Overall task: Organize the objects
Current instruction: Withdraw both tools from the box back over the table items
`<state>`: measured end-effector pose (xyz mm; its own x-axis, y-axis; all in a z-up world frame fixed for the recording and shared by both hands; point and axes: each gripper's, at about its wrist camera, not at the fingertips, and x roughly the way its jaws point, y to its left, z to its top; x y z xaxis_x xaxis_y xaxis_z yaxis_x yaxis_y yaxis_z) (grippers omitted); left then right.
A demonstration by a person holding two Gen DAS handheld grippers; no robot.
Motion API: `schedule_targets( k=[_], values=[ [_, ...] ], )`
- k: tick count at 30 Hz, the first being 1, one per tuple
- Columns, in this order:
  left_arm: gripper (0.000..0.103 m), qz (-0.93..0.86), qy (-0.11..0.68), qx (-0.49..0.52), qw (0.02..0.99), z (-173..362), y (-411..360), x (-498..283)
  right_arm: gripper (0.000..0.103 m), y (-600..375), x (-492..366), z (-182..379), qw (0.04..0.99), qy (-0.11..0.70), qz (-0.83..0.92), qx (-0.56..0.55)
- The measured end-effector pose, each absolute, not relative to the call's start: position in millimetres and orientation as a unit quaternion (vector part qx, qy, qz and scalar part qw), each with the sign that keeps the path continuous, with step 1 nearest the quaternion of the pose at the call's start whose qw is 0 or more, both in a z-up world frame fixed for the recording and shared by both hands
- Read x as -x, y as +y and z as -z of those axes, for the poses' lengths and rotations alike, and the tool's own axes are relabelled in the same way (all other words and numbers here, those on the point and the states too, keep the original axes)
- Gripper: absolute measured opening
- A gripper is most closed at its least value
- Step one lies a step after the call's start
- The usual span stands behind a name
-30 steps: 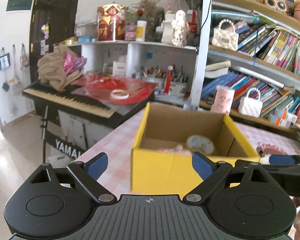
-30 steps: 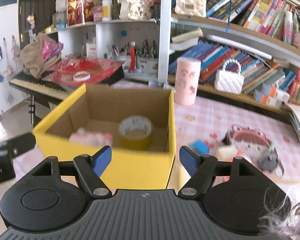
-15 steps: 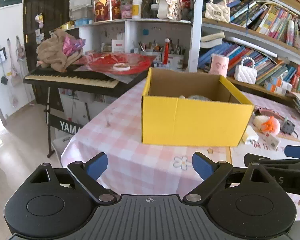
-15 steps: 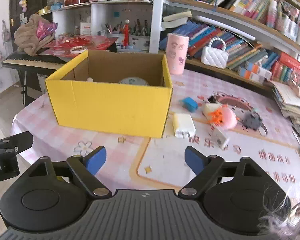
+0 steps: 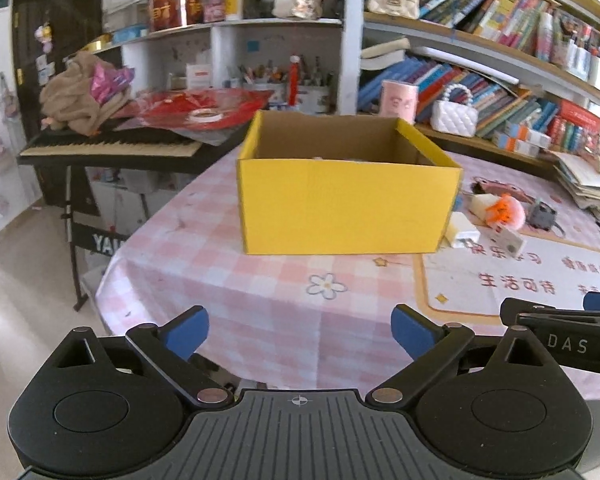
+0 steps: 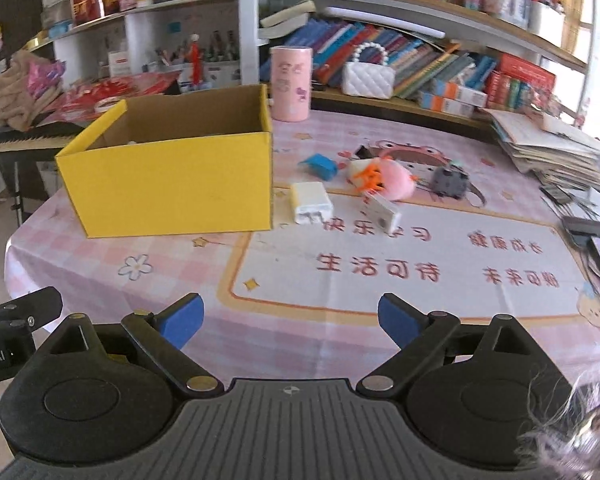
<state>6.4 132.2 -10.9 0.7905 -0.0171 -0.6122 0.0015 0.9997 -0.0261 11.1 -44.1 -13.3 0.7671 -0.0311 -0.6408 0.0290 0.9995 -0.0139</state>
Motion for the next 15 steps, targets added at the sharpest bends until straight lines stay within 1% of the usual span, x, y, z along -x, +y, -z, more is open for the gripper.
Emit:
schedule_targets(
  k=[15],
  values=[
    [0.099,0.088,0.325,-0.011,0.942,10.9,91.4,-15.1,0.095,-86.9,6.8,11.2,0.935,0.341,0.095,-0.023]
  ],
)
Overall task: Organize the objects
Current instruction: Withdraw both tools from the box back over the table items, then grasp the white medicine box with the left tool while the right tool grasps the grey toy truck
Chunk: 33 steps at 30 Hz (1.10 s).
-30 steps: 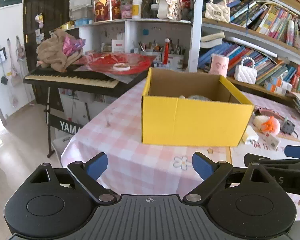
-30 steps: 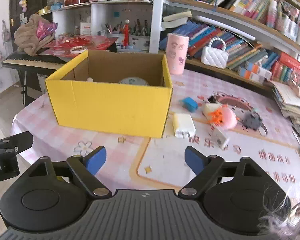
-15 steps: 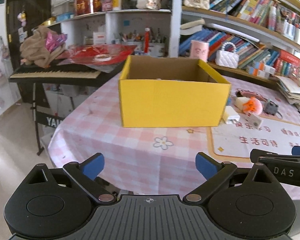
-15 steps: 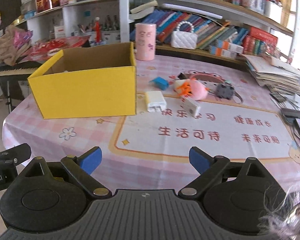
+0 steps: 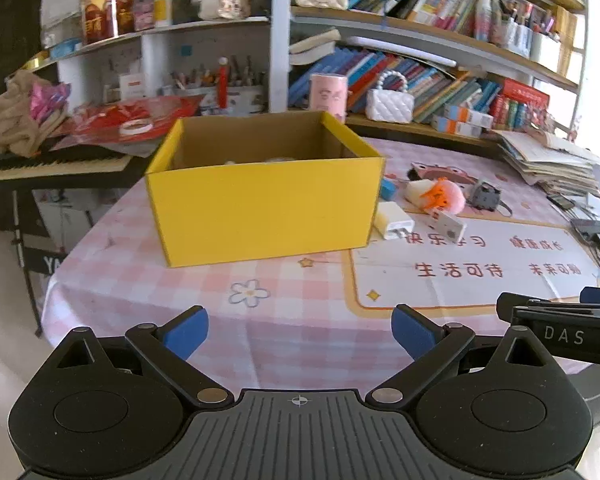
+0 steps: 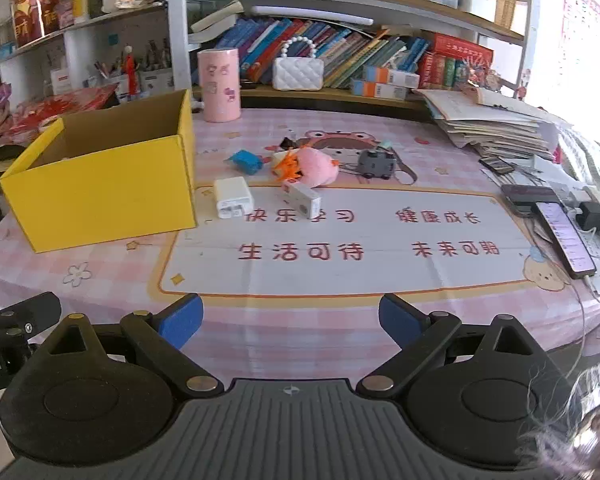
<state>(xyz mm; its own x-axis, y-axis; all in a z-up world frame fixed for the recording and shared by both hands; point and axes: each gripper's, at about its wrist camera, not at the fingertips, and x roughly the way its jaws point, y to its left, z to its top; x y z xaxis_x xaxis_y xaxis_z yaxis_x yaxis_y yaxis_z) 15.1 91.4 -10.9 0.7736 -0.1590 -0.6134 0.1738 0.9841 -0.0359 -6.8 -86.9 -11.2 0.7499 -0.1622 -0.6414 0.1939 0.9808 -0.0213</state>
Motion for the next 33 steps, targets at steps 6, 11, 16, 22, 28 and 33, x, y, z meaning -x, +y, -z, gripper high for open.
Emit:
schedule_targets(
  k=[6,11,16,22,28,33],
  values=[
    [0.099,0.108,0.328,-0.015,0.938,11.9,74.2,-24.7,0.095,-101.4,4.7,12.1,0.932,0.342,0.113,-0.025],
    [0.099,0.128,0.332,-0.019,0.934,13.8,51.4,-34.8,0.096,-118.5,0.4,12.6,0.93,0.344,0.126,-0.024],
    [0.099,0.137,0.334,-0.021,0.932,14.3,29.8,-46.3,0.096,-141.6,-8.7,14.5,0.925,0.35,0.14,-0.032],
    [0.099,0.134,0.341,-0.021,0.93,15.8,4.6,-62.8,0.096,-166.1,-25.6,15.5,0.925,0.354,0.137,-0.03],
    [0.099,0.136,0.338,-0.018,0.931,15.1,-23.2,-79.1,0.096,-193.1,-46.9,15.3,0.925,0.355,0.13,-0.028],
    [0.099,0.132,0.342,-0.025,0.93,17.9,-51.5,-95.1,0.096,-218.1,-67.3,13.8,0.929,0.348,0.124,-0.025]
  ],
)
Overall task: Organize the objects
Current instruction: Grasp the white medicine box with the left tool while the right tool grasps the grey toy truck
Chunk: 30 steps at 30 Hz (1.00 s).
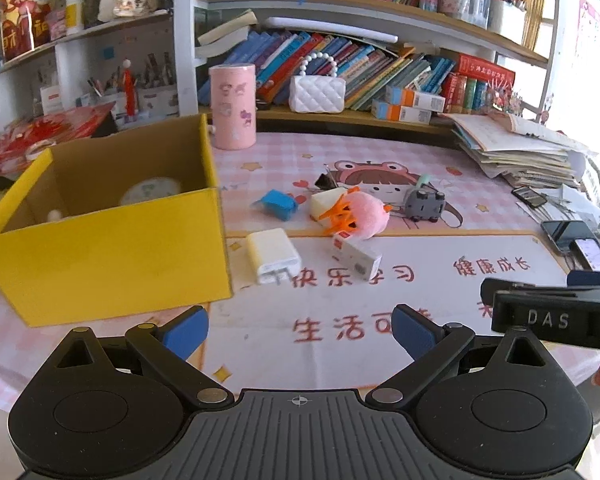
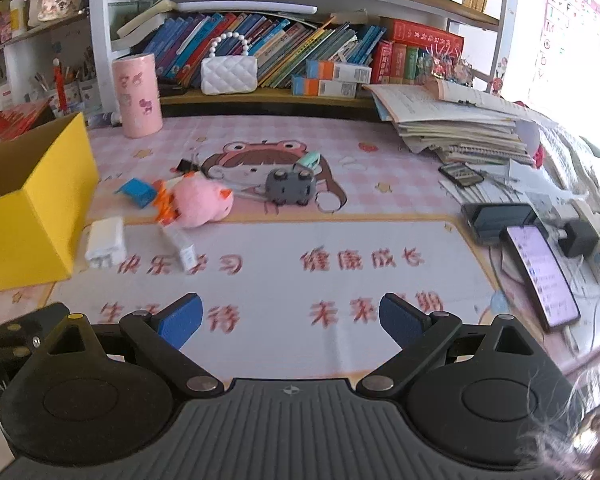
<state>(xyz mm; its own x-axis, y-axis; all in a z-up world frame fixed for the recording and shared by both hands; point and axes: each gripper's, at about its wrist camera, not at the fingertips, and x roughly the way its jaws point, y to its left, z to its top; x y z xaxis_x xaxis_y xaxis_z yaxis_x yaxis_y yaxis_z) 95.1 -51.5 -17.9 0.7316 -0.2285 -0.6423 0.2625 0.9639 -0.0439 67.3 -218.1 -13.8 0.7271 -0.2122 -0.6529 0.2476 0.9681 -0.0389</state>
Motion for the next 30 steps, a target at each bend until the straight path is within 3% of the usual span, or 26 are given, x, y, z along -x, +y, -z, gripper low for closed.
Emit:
schedule_targets(
  k=[15,20,24,30],
  values=[
    [0.097,0.102,0.37,-0.025,0.923,34.6,-117.5,-144.5,0.095,-285.0,-125.5,24.5,0.936,0.341,0.09,-0.018],
    [0.08,0.107,0.381,-0.02,0.918,43.7,-138.7,-168.2,0.095,-301.2,-141.2,25.9,0.939,0.333,0.083,-0.011],
    [0.075,0.093,0.389,-0.01,0.916,53.2,-151.3,-189.5,0.096,-310.6,-150.4,26.9,0.942,0.327,0.075,-0.001],
    [0.053,0.06,0.418,-0.001,0.907,74.1,-156.6,-218.1,0.095,-319.3,-162.6,31.0,0.943,0.327,0.064,0.008]
  ],
)
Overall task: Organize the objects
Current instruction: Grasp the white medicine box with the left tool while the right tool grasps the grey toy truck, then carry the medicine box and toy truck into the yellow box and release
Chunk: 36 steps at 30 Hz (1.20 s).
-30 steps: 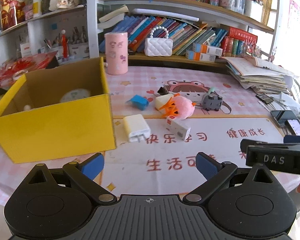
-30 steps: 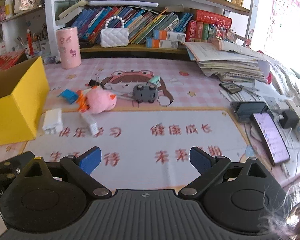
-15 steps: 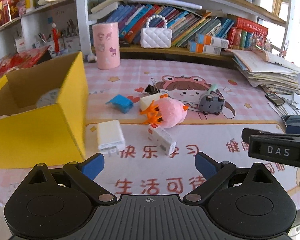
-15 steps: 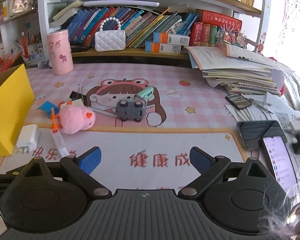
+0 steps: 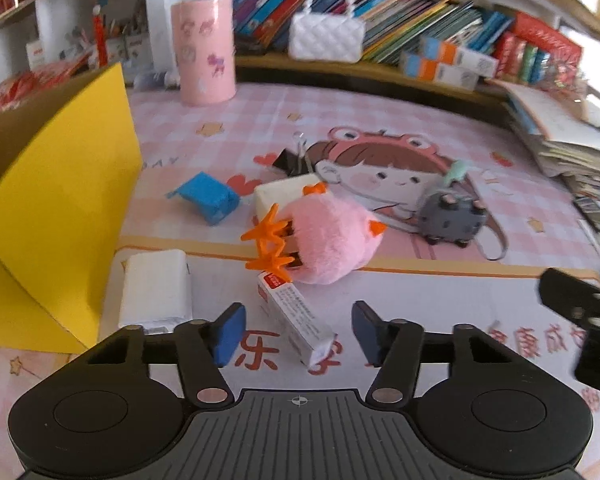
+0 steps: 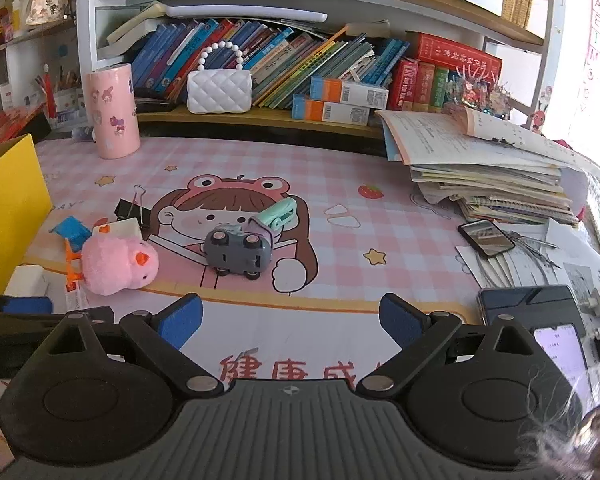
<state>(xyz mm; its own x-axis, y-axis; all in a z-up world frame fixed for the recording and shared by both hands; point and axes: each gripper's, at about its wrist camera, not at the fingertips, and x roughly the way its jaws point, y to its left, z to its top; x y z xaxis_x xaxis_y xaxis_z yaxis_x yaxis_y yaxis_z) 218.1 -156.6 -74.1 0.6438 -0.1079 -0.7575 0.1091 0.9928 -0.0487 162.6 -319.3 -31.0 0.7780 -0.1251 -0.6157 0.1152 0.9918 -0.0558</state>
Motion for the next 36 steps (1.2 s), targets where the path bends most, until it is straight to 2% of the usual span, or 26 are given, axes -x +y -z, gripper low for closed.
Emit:
schedule_targets(
  k=[4,6,13,25,28,29,30,36],
  values=[
    [0.021,0.058,0.422,0.008,0.905,80.9,-151.8,-224.9,0.095,-319.9,-170.5,33.0,0.944,0.324,0.052,0.012],
    [0.013,0.058,0.424,0.011,0.904,80.5,-146.6,-225.7,0.095,-318.0,-176.8,35.1,0.945,0.325,0.043,0.014],
    [0.013,0.091,0.45,0.04,0.887,71.4,-121.3,-207.2,0.096,-304.0,-210.2,48.8,0.944,0.33,0.008,0.02],
    [0.013,0.09,0.438,0.092,0.89,46.6,-78.5,-168.8,0.092,-295.0,-283.1,88.7,0.939,0.342,0.015,0.037],
    [0.013,0.089,0.442,0.095,0.887,45.7,-73.0,-162.3,0.083,-297.3,-292.5,98.5,0.935,0.351,0.015,0.039],
    [0.013,0.089,0.442,0.095,0.887,45.2,-71.2,-160.3,0.075,-299.7,-293.2,99.6,0.936,0.35,0.011,0.028],
    [0.013,0.089,0.441,0.095,0.888,44.9,-69.1,-158.5,0.063,-302.1,-293.5,99.6,0.936,0.35,0.006,0.015],
    [0.013,0.1,0.429,0.101,0.892,41.3,-61.7,-150.9,0.062,-301.4,-276.4,85.3,0.938,0.346,0.005,0.005]
  ],
)
